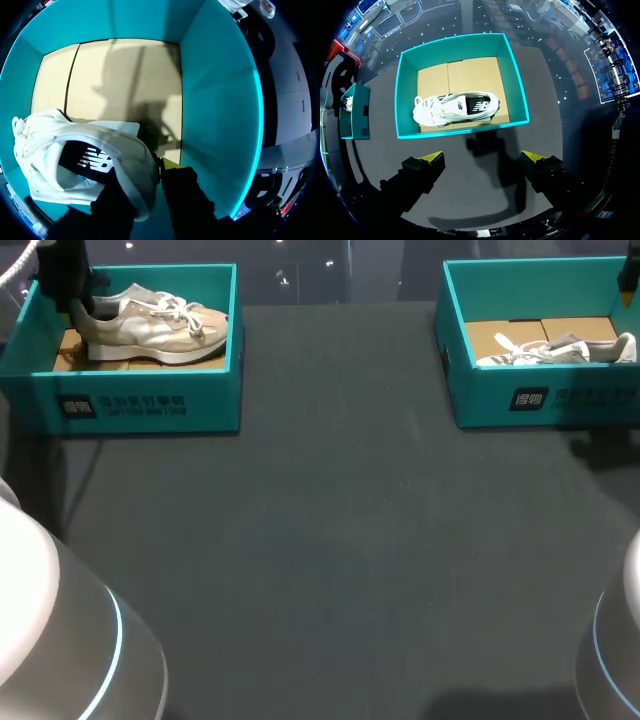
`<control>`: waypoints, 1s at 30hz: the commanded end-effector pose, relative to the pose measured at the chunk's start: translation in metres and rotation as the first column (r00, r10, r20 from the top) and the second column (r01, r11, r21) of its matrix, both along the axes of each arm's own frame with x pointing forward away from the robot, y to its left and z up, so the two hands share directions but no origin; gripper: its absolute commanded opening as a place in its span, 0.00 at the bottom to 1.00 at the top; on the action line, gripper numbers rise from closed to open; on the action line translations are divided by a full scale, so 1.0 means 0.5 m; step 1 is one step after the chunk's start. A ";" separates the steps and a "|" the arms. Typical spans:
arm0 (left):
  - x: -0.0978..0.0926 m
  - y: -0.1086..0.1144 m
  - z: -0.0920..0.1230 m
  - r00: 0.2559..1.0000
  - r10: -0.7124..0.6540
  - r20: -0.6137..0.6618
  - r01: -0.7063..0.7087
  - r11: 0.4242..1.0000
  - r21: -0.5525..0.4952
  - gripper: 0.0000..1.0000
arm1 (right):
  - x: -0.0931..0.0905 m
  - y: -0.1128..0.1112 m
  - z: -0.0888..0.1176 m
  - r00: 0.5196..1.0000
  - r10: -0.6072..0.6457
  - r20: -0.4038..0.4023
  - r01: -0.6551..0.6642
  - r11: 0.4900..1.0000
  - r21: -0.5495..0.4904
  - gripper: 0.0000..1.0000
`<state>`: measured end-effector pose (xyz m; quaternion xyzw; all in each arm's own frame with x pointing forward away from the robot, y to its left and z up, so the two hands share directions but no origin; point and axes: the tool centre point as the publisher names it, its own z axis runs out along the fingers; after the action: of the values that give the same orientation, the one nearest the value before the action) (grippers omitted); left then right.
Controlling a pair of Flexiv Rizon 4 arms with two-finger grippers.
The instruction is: Take the shoe out of the shoebox, open the shoe tongue, remove and reinsert the insole, then place the shoe into the shoebox
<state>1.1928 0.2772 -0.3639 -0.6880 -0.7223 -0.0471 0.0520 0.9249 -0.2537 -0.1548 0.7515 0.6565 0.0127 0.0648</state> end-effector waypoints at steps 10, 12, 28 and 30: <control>-0.011 0.013 0.041 1.000 0.015 0.013 -0.015 1.000 -0.014 0.00 | -0.002 0.000 0.000 1.000 -0.001 0.001 0.001 1.000 0.000 1.00; -0.015 0.015 0.057 1.000 0.016 0.023 -0.016 1.000 -0.015 0.00 | -0.002 0.000 0.000 1.000 -0.001 0.001 0.001 1.000 0.000 1.00; -0.054 0.038 0.234 0.996 0.053 0.075 -0.051 0.998 -0.029 0.00 | -0.002 0.000 0.000 1.000 -0.001 0.001 0.001 1.000 0.000 1.00; -0.061 0.040 0.258 0.994 0.064 0.084 -0.062 0.998 -0.018 0.00 | -0.002 0.000 0.000 1.000 -0.001 0.001 0.001 1.000 0.000 1.00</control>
<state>1.1814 0.3013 -0.2681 -0.6650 -0.7445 -0.0555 0.0224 0.9249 -0.2537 -0.1548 0.7515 0.6565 0.0127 0.0648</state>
